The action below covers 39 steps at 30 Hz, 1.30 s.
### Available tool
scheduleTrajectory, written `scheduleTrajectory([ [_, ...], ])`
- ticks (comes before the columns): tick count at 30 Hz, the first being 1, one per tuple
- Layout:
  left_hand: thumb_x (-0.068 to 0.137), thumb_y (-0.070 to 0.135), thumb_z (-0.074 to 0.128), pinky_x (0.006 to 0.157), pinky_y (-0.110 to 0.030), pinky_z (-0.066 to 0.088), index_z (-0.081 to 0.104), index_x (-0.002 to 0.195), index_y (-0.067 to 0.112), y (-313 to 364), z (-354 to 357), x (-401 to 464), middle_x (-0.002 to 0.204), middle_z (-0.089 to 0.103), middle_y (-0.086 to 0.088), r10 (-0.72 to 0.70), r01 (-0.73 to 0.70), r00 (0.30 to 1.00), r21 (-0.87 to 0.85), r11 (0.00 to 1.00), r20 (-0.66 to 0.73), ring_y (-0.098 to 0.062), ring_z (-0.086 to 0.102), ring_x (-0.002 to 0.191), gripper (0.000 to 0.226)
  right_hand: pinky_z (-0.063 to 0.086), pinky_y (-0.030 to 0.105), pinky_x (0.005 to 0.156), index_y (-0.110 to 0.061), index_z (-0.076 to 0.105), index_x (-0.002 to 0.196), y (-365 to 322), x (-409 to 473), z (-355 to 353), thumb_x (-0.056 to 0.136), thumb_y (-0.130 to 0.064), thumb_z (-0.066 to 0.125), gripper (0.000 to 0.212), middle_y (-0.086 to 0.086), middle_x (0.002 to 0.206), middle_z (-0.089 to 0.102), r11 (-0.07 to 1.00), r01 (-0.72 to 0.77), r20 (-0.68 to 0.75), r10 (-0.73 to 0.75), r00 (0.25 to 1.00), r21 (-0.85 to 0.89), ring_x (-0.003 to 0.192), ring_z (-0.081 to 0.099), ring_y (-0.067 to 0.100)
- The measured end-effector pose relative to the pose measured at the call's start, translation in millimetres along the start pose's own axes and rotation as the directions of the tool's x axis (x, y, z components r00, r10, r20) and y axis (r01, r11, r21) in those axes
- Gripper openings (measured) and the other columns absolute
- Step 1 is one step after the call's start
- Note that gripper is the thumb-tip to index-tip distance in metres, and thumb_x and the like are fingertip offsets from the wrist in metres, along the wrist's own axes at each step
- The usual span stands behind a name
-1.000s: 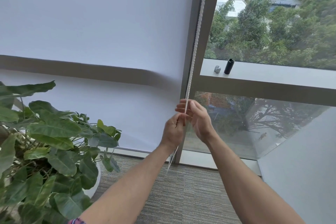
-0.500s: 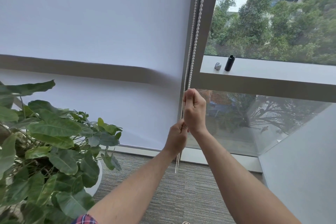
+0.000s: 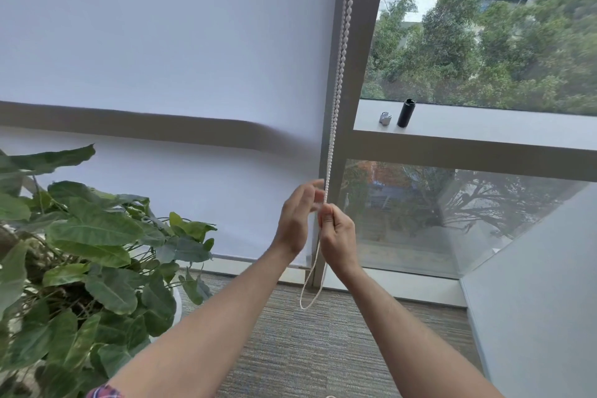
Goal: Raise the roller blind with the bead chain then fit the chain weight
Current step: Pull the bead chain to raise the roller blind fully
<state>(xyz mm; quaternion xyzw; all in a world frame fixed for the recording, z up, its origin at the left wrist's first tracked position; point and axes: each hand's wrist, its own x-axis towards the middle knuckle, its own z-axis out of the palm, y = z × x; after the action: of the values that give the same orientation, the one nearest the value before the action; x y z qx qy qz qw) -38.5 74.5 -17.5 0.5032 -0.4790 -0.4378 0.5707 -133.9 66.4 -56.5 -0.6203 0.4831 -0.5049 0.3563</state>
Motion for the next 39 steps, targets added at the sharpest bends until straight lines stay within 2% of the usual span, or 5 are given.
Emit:
scheduleTrajectory([
  [9,0.105,0.025,0.038,0.051,-0.021,0.037,0.067,0.094,0.013,51,26,17,0.062,0.052,0.003,0.145,-0.121,0.981,-0.177,0.977,0.131,-0.010,0.044,0.053,0.033,0.029,0.021,0.053,-0.028,0.038,0.062,28,-18,-1,0.103,-0.012,0.043,0.044,-0.012,0.058,0.039,0.993,-0.115,0.051,0.114,0.992,0.006,0.053,0.035,0.003],
  [18,0.104,0.020,0.041,0.047,-0.025,0.023,0.054,0.068,0.020,42,32,16,0.053,0.035,0.007,0.107,-0.105,0.994,-0.115,0.988,0.010,-0.008,0.028,0.050,0.038,0.035,0.029,0.050,-0.033,0.056,0.061,32,-5,-10,0.104,-0.015,0.042,0.049,-0.010,0.052,0.046,0.957,-0.263,0.245,0.228,0.943,0.122,0.047,0.041,0.005],
  [24,0.104,0.009,0.039,0.049,-0.015,0.032,0.053,0.071,0.011,10,27,3,0.048,0.043,0.014,-0.003,0.005,1.000,-0.096,0.995,0.025,0.000,0.034,0.048,0.036,0.052,0.041,0.096,-0.018,0.072,0.111,19,17,-24,0.105,-0.032,0.037,0.038,0.015,0.111,0.071,0.945,-0.250,0.204,0.208,0.957,0.210,0.110,0.066,0.025],
  [32,0.104,0.012,0.040,0.046,-0.023,0.023,0.054,0.070,0.015,-11,24,-5,0.048,0.036,0.013,-0.063,0.064,0.997,-0.048,0.997,0.037,-0.006,0.028,0.047,0.037,0.052,0.033,0.060,-0.011,0.068,0.105,-76,70,-28,0.104,-0.036,0.033,0.043,0.008,0.072,0.064,0.848,-0.033,0.128,-0.042,0.991,0.529,0.065,0.061,0.024],
  [39,0.103,0.014,0.040,0.046,-0.029,0.018,0.055,0.063,0.028,-13,26,-7,0.053,0.031,0.002,-0.097,0.100,0.993,-0.053,0.994,0.060,-0.009,0.025,0.047,0.045,0.024,0.023,0.041,-0.018,0.050,0.068,-98,69,-18,0.104,-0.029,0.036,0.040,-0.005,0.049,0.036,0.899,0.097,-0.012,-0.102,0.995,0.428,0.042,0.028,0.010],
])
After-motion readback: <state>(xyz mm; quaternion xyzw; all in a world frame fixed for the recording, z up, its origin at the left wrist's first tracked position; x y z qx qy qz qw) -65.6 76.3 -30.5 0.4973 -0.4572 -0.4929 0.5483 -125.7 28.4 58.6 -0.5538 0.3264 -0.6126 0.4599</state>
